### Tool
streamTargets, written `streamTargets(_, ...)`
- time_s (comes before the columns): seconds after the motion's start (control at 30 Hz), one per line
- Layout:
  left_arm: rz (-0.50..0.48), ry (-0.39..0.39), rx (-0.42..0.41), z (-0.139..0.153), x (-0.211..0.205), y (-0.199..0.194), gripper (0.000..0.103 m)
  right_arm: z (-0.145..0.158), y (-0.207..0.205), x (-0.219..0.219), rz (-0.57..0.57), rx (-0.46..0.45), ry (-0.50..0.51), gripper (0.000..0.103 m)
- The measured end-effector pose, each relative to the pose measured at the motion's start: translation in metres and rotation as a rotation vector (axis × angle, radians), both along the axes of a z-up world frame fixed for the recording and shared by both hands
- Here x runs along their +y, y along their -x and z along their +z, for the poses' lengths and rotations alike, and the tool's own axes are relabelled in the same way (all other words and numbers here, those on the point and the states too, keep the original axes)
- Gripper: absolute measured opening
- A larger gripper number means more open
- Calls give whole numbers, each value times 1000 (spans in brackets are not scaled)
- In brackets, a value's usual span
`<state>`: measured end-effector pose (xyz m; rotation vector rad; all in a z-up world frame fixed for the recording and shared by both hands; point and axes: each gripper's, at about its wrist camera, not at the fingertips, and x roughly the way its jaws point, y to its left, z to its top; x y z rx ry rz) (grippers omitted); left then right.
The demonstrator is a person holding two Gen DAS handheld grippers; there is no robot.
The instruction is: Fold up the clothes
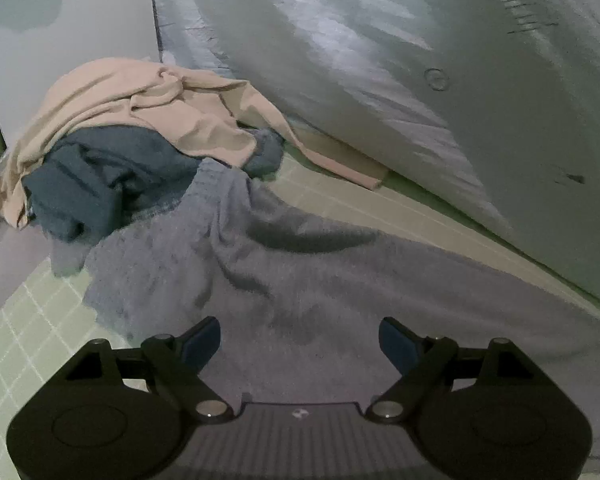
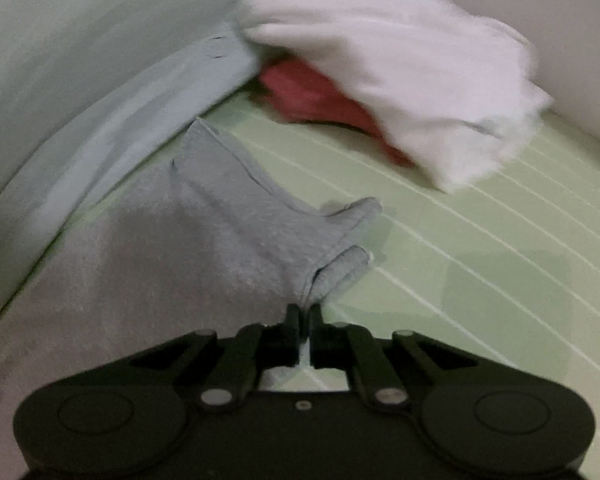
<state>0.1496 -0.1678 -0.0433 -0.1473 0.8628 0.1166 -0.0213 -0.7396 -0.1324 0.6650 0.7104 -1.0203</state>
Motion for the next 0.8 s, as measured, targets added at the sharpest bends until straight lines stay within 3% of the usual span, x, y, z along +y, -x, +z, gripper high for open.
streamTargets(0.23,20,15,24,0,-4,56,87,-4,115,22,-22,85,23,5)
streamTargets(0.4,68,30,60,-7,17,86,87,-5,156,24,-27,154,50,12)
streamTargets(0.57,102,44,60,-7,41,101,87,5,155,38,-12,247,113,41)
streamTargets(0.63,109,45,55,-7,51,102,87,11,147,47,-2,275,160,78)
streamTargets(0.7,110,46,48,-6,63,99,87,19,141,64,16,275,220,97)
streamTargets(0.8,93,32,31,-4,79,89,87,25,124,90,75,250,243,103)
